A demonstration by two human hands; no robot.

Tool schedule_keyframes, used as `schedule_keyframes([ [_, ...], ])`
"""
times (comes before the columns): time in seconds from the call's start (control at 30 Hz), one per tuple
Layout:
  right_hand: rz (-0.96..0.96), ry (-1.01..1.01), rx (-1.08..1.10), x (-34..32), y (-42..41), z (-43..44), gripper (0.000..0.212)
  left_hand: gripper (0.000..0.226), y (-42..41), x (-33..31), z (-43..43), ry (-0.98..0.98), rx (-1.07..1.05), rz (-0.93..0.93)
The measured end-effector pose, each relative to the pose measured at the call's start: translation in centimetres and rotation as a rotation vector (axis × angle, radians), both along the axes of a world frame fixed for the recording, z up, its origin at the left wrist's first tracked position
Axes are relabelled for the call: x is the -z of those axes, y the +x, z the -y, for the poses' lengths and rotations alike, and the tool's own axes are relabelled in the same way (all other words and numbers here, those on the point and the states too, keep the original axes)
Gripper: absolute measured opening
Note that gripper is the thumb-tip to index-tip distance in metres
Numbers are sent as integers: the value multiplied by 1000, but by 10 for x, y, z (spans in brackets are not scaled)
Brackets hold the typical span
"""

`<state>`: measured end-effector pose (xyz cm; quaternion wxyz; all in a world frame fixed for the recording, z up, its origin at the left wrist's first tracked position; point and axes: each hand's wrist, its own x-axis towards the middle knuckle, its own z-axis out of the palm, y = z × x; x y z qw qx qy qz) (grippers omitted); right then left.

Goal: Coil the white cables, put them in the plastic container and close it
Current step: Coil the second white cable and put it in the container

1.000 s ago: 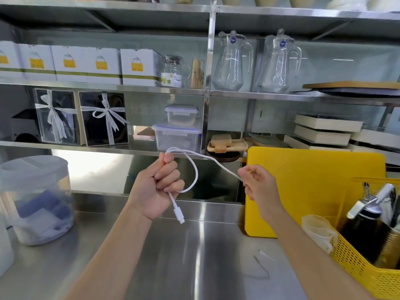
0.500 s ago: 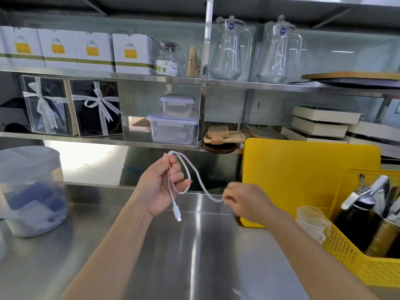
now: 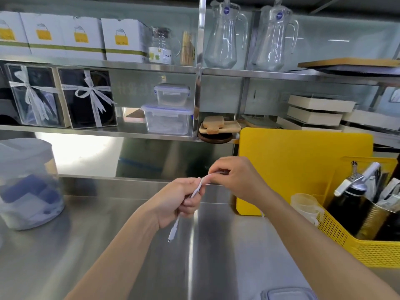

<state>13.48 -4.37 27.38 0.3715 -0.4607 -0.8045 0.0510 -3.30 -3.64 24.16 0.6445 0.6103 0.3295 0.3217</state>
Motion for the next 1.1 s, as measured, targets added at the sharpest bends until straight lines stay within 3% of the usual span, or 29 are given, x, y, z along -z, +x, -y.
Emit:
schedule_keyframes([
  [0.17, -244, 2, 129, 9, 19, -11, 13, 34, -8, 3, 3, -196, 106, 280],
  [0.3, -159, -81, 253, 38, 27, -21, 21, 29, -10, 5, 7, -244, 148, 421],
  [0.37, 20, -138, 411, 58, 34, -25, 28, 27, -14, 3, 8, -261, 219, 524],
  [0.43, 344, -253, 482, 78, 37, -22, 30, 28, -18, -2, 9, -277, 211, 635],
  [0.57, 762, -439, 210, 98, 2, 9, 27, 39, -9, -3, 3, -306, -79, 696],
  [0.67, 964, -360, -9, 91, -29, 30, 23, 38, -1, 5, 0, -230, -168, 485],
  [0.73, 970, -297, -84, 77, -39, 39, 23, 38, 2, 10, 1, -138, -215, 257],
  [0.87, 874, 14, -142, 49, -33, 45, 30, 35, 2, 11, 6, 23, -305, -82],
  [0.93, 846, 113, -127, 41, -28, 46, 21, 36, 3, 11, 7, 110, -321, -231],
  [1.1, 576, 160, -107, 33, -16, 42, 14, 41, 14, 16, 20, 307, -124, -475],
])
